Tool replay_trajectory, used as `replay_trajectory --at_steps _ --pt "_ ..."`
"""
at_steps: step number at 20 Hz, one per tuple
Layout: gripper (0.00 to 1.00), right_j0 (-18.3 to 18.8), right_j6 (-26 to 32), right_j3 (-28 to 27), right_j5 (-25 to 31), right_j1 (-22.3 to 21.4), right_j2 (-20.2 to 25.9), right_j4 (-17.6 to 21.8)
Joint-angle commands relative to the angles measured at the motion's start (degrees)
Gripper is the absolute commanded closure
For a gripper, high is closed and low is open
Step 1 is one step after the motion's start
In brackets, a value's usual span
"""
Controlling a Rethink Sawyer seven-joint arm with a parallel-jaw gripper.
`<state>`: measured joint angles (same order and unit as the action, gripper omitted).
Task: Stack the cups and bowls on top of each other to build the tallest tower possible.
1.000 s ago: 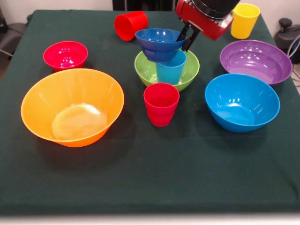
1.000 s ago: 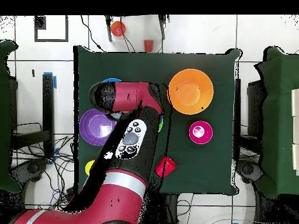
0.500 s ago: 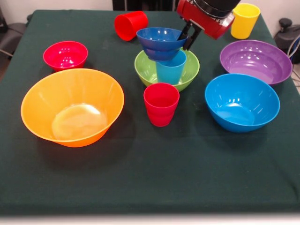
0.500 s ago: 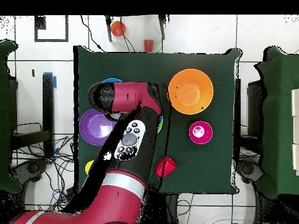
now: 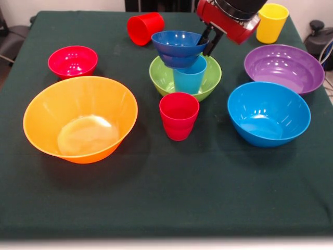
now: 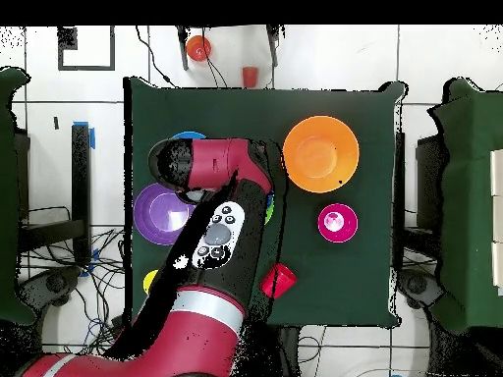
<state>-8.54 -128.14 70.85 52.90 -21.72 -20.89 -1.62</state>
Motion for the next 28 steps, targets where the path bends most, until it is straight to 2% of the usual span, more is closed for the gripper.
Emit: replay_trajectory --at_steps 1,12,19,28 --pt "1.0 -0.9 -3.7 1.2 5.2 1.4 5.5 0.1" --pt "1.0 -1.7 -5.9 0.9 4.5 2.1 5.1 -0.4" --pt "1.0 -2.6 -7.6 2.8 2.8 1.5 5.2 -1.3" --pt "1.0 -2.1 -7.0 2.9 2.3 1.6 5.3 -1.5"
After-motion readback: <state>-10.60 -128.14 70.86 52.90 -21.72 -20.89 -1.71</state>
